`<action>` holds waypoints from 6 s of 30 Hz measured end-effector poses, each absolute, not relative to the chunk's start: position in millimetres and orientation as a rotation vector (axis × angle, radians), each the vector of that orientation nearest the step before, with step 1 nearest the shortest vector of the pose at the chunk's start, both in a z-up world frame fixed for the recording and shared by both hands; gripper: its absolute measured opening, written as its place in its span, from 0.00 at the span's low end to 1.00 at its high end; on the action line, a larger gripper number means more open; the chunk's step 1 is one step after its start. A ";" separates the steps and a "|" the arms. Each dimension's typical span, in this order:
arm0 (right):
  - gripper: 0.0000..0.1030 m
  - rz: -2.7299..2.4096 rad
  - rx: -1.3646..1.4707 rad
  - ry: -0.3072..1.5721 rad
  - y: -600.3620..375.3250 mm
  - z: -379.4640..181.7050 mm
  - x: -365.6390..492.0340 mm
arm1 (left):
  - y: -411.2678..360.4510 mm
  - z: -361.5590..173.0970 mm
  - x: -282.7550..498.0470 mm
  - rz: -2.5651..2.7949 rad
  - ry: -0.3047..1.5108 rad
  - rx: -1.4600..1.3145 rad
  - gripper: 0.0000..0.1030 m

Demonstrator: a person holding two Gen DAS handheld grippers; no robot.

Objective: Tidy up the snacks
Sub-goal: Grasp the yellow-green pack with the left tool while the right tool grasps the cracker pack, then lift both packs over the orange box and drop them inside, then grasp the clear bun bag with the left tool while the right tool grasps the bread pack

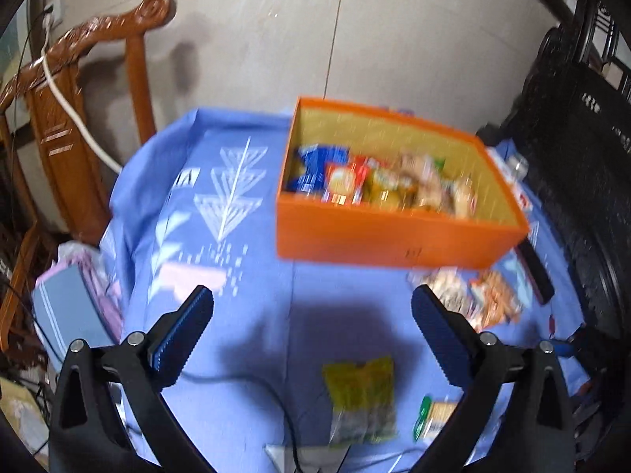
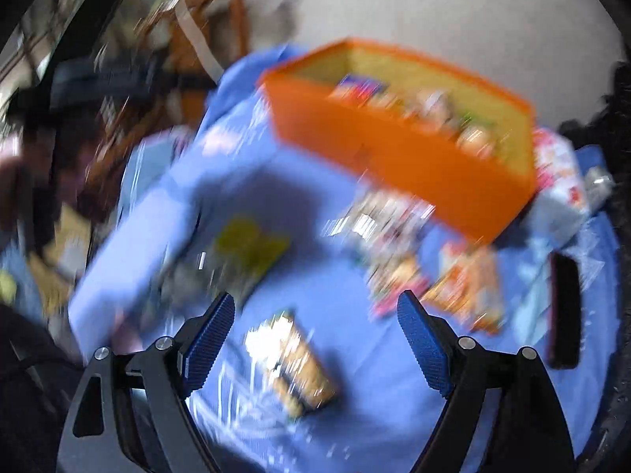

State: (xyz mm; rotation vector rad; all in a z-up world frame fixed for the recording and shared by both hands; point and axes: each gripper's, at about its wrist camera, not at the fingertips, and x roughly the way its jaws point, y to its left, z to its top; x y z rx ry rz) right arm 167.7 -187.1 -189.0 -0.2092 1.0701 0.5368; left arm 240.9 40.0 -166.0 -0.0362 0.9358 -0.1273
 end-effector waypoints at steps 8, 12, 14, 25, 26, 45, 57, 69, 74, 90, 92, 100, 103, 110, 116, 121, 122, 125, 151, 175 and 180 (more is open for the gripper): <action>0.83 0.632 -0.387 1.151 -162.7 -250.3 148.7 | 47.5 -195.2 209.7 -0.092 1.032 -0.032 0.96; 0.83 0.654 -0.429 1.146 -154.6 -262.7 151.6 | 46.0 -200.5 197.0 -0.083 1.047 -0.030 0.96; 0.82 0.663 -0.443 1.152 -151.4 -267.2 152.8 | 44.0 -204.0 191.9 -0.075 1.058 -0.029 0.96; 0.46 0.545 -0.311 1.185 -183.3 -267.0 145.9 | -7.0 -244.0 181.6 -0.175 1.126 0.069 0.96; 0.46 0.525 -0.285 1.190 -188.7 -265.2 146.4 | -12.9 -249.2 183.3 -0.185 1.132 0.083 0.96; 0.46 0.339 -0.089 1.150 -233.4 -235.3 144.7 | -45.6 -308.4 196.5 -0.248 1.182 0.180 0.60; 0.46 0.332 -0.015 1.079 -234.6 -202.0 155.8 | -26.6 -250.7 195.1 -0.249 1.067 0.053 0.60; 0.46 0.355 0.055 0.833 -234.9 -103.0 211.7 | -9.3 -131.0 255.5 -0.243 0.819 -0.040 0.60; 0.46 0.331 0.051 0.727 -235.6 -66.1 260.1 | -16.3 -90.3 307.4 -0.243 0.740 -0.053 0.60; 0.92 0.189 0.068 0.647 -277.1 -50.0 294.7 | -6.1 -66.7 334.4 -0.161 0.711 -0.167 0.96; 0.92 0.161 0.090 0.706 -288.1 -69.5 285.6 | -4.5 -87.3 321.6 -0.153 0.762 -0.167 0.96; 0.83 0.080 0.166 0.925 -317.2 -148.5 242.7 | -4.7 -149.9 266.8 -0.176 0.900 -0.145 0.96; 0.83 0.068 0.165 0.996 -318.4 -175.5 236.8 | -9.4 -162.7 253.3 -0.194 0.934 -0.121 0.96; 0.74 0.074 0.148 1.090 -319.3 -220.3 249.2 | -24.7 -176.8 239.7 -0.225 0.987 -0.081 0.96; 0.69 0.071 0.168 1.163 -322.5 -249.1 271.9 | -23.7 -176.3 243.2 -0.212 0.994 -0.079 0.96; 0.68 0.084 0.189 1.190 -324.1 -261.0 278.7 | -22.4 -179.3 247.2 -0.194 1.008 -0.077 0.96; 0.66 0.087 0.188 1.191 -323.5 -262.8 279.9 | -22.9 -180.1 247.8 -0.194 1.012 -0.075 0.96; 0.36 0.102 0.199 1.210 -324.4 -271.1 283.9 | -27.1 -182.4 249.7 -0.197 1.021 -0.061 0.96; 0.34 0.078 0.379 1.064 -347.1 -217.6 197.4 | -142.9 -279.1 308.0 -0.307 1.208 0.047 0.73; 0.34 0.087 0.349 1.025 -337.5 -199.6 191.7 | -102.7 -269.7 283.6 -0.379 1.192 -0.078 0.47; 0.34 0.091 0.343 1.029 -334.0 -198.8 190.2 | -106.0 -275.8 294.4 -0.326 1.204 -0.091 0.60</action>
